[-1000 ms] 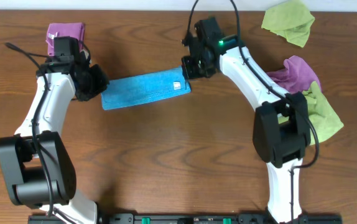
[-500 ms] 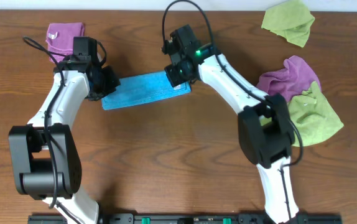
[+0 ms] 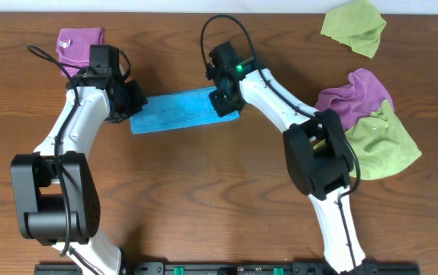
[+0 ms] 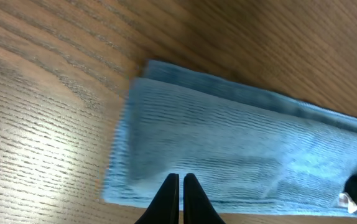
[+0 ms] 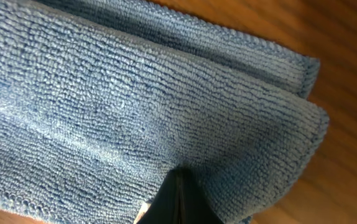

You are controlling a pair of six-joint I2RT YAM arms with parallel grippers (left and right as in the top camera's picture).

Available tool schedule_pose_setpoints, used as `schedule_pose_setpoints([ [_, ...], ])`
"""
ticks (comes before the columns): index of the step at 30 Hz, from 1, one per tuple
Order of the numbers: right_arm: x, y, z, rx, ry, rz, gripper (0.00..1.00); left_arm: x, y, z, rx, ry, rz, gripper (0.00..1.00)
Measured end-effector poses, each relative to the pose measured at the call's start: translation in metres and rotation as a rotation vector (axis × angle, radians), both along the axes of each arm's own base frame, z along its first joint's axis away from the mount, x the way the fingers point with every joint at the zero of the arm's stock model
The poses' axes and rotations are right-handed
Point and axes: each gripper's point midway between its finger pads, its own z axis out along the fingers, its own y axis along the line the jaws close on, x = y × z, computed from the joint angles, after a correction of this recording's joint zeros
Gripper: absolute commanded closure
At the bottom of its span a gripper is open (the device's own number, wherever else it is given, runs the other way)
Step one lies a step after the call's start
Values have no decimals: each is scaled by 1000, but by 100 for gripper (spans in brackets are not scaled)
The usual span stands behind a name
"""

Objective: Fold the cloth
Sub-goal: 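Press the folded strip flat and release both grippers, then grasp the right end of the strip with the right gripper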

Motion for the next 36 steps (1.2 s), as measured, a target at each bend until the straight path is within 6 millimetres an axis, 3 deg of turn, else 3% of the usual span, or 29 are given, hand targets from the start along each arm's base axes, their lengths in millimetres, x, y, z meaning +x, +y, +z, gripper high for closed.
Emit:
schedule_pose_setpoints([
  [7,-11,-35,-1,-54,97,-114,99,5,1,2,4,-22,1,94],
  [14,-22,-43,-1,-75,147,-168,99,7,-5,2,25,-33,-16,94],
  [22,-29,-43,4,-68,170,-181,99,9,-47,3,200,-83,-147,94],
  [26,-26,-44,25,-48,142,-186,99,8,-52,3,261,-93,-173,94],
  [31,-17,-57,75,3,59,-220,98,8,-45,-15,305,-54,-178,94],
  [33,-12,-66,96,30,19,-234,67,8,-44,-33,314,-21,-181,94],
  [35,-10,-72,107,57,9,-232,45,7,-45,-46,316,2,-186,94],
  [36,-9,-76,110,71,14,-235,39,7,-45,-53,314,12,-188,94],
])
